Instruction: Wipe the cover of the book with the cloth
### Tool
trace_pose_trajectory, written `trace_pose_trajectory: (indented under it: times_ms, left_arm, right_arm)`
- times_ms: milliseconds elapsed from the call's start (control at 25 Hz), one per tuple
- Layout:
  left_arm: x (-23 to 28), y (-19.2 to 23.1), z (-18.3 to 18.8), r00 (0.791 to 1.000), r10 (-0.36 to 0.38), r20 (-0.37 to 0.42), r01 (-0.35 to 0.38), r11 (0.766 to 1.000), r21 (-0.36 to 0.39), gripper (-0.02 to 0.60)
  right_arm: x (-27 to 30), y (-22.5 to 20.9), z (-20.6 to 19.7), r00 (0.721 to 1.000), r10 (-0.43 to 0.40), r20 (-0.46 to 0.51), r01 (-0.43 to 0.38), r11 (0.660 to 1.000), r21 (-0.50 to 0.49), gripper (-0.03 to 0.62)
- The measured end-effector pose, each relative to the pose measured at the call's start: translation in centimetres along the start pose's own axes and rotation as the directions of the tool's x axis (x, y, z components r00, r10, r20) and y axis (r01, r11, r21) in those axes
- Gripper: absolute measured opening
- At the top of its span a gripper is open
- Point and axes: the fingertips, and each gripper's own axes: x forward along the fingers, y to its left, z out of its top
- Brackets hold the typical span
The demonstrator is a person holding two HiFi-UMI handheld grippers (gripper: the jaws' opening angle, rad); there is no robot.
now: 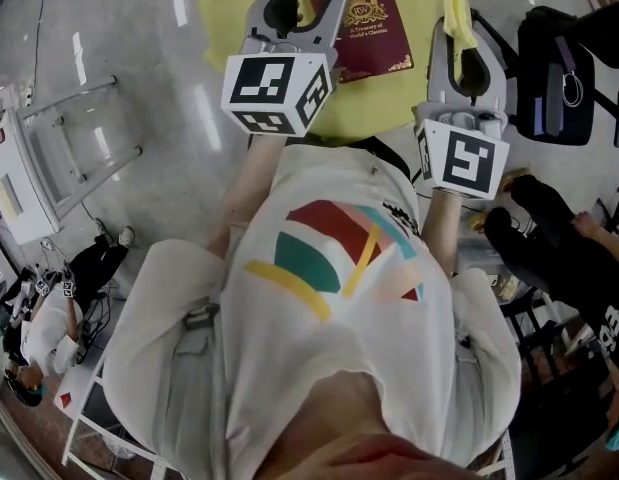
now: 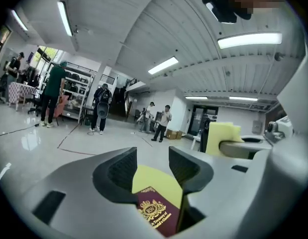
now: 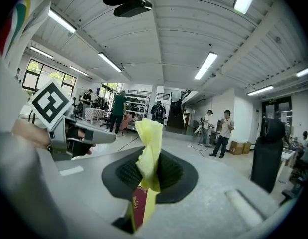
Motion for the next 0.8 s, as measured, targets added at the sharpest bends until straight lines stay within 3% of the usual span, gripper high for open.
trace_pose_trajectory:
  times_ms: [160,280,440,640,800]
  left_arm:
    - [0.7,0.6,-4.7,0.993,-0.003,-0.120,-0.004,0.999,-0.053,0.196]
    - [1.1,1.1,-8.7,0.976,0.002,-0.218,-0.019,0.997,-0.078,0.199]
    - [0.9,1.2,-14.2,0.933,-0.032,-0.357,-0.024,0.988,-0.150,0.201]
    - [0.0,2.7,-18.6,0.894,0.012,-0.449,-0.106,0.977,-0.185,0.201]
    - [-0.5,3.1,-21.7,0.842,-0.004,-0.539,-0.148,0.960,-0.239,0.201]
  right_arm:
    - [-0.2,0.0,-0.5,1.000,-0.002,-0.014,0.002,1.000,0.003,0.031]
    - [-0.3,-0.1,-1.0,1.000,-0.006,-0.025,0.006,1.000,0.008,0.031]
    - [-0.3,0.0,-1.5,0.999,-0.005,-0.036,0.005,1.000,0.011,0.031]
    - [-0.3,0.4,-1.8,0.999,0.007,-0.045,-0.006,1.000,0.012,0.031]
    - [-0.2,0.8,-2.3,0.998,0.010,-0.061,-0.009,1.000,0.014,0.031]
